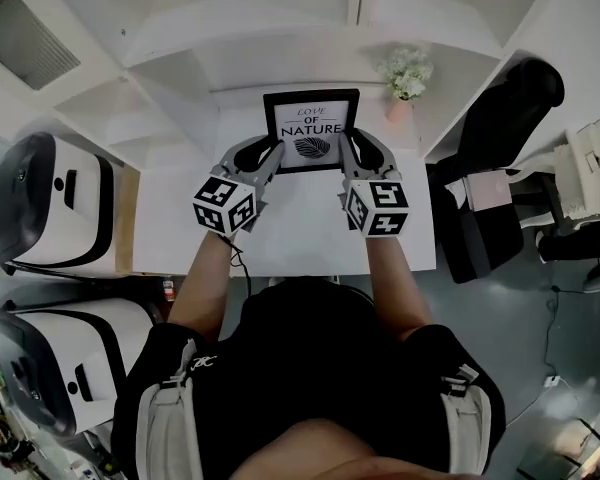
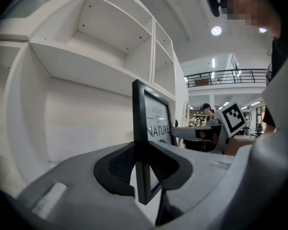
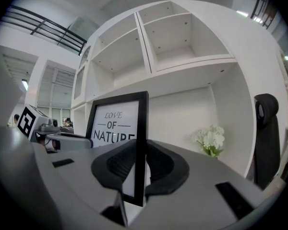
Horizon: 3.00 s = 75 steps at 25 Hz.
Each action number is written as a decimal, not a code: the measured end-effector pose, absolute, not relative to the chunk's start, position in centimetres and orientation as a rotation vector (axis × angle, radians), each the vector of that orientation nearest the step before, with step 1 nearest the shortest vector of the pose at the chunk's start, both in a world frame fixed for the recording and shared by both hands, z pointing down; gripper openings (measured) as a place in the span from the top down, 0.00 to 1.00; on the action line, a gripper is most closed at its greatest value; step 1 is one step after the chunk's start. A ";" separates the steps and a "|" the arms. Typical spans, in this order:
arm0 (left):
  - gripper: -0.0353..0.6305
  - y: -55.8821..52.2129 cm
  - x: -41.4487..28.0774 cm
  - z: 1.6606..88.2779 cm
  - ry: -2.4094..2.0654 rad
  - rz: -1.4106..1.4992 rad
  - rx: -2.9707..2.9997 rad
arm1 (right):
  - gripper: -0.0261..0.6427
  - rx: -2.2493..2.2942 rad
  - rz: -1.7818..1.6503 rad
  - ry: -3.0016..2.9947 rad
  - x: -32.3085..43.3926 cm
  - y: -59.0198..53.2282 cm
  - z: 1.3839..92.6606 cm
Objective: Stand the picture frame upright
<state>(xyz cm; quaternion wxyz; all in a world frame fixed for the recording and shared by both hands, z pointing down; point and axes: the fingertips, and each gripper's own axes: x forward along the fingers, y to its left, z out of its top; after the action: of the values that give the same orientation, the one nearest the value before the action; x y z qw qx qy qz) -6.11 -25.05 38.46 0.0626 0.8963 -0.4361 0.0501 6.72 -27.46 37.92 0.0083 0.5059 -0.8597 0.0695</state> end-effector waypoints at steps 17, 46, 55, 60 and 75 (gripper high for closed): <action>0.82 -20.0 -18.5 41.0 -1.766 0.195 2.395 | 0.86 1.071 0.271 -2.867 -7.3 -26.5 40.9; 0.81 -27.4 -40.1 57.4 -1.223 0.344 2.519 | 0.86 1.507 0.380 -2.456 -27.2 -28.7 55.8; 0.81 -29.5 -39.9 60.3 -1.185 0.417 2.549 | 0.86 1.561 0.410 -2.376 -26.9 -30.3 59.2; 0.82 -30.0 -39.9 61.2 -1.163 0.424 2.547 | 0.86 1.540 0.400 -2.363 -27.0 -31.1 60.1; 0.82 -30.2 -41.0 63.2 -1.204 0.413 2.525 | 0.86 1.447 0.342 -2.369 -28.3 -31.9 61.8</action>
<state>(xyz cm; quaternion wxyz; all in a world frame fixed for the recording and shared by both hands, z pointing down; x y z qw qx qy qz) -40.99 -30.19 63.20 0.1566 0.8820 -0.4205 0.1443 -28.34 -31.95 61.81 0.1712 0.5097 -0.8345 0.1206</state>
